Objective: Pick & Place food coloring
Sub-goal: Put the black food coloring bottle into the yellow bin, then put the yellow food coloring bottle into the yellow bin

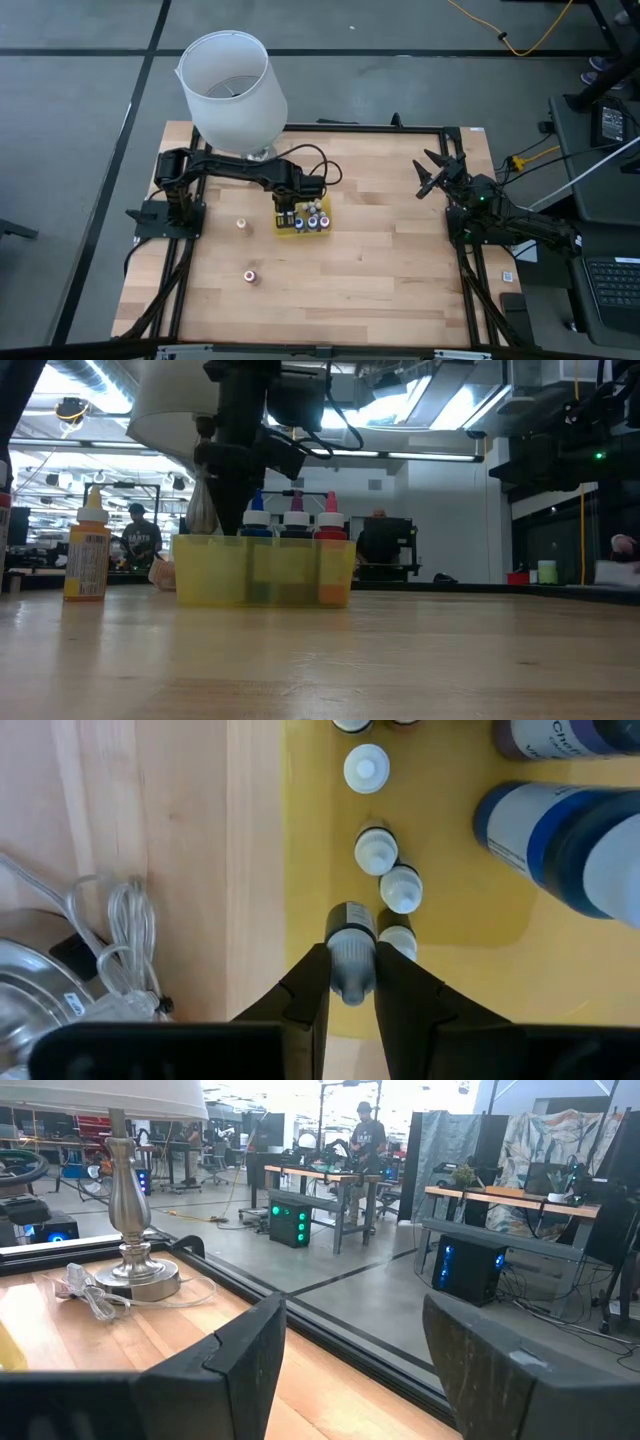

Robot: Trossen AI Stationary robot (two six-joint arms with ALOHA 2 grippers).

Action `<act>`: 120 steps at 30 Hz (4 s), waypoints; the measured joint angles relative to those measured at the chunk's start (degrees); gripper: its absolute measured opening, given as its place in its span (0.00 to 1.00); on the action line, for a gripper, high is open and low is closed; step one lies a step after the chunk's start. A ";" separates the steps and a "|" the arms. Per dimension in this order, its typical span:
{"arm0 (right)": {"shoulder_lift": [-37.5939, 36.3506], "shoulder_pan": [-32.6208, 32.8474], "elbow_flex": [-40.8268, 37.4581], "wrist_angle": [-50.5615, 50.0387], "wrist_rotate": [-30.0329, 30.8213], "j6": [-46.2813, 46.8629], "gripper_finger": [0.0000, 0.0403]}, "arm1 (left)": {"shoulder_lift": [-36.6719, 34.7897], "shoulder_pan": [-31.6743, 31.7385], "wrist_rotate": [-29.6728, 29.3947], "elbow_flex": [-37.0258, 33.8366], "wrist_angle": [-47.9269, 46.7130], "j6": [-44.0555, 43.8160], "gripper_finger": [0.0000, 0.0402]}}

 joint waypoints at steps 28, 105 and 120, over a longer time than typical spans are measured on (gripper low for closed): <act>0.00 0.01 -0.01 0.00 0.00 0.00 0.59 | -0.07 -0.11 2.97 -8.41 10.12 0.62 0.16; 0.02 0.01 0.01 0.00 0.00 0.00 0.59 | -38.69 -16.69 2.09 -33.84 6.47 -36.52 0.55; 0.00 0.00 0.00 0.00 0.00 0.00 0.59 | -38.69 -19.43 -0.22 -35.74 7.14 -36.92 0.48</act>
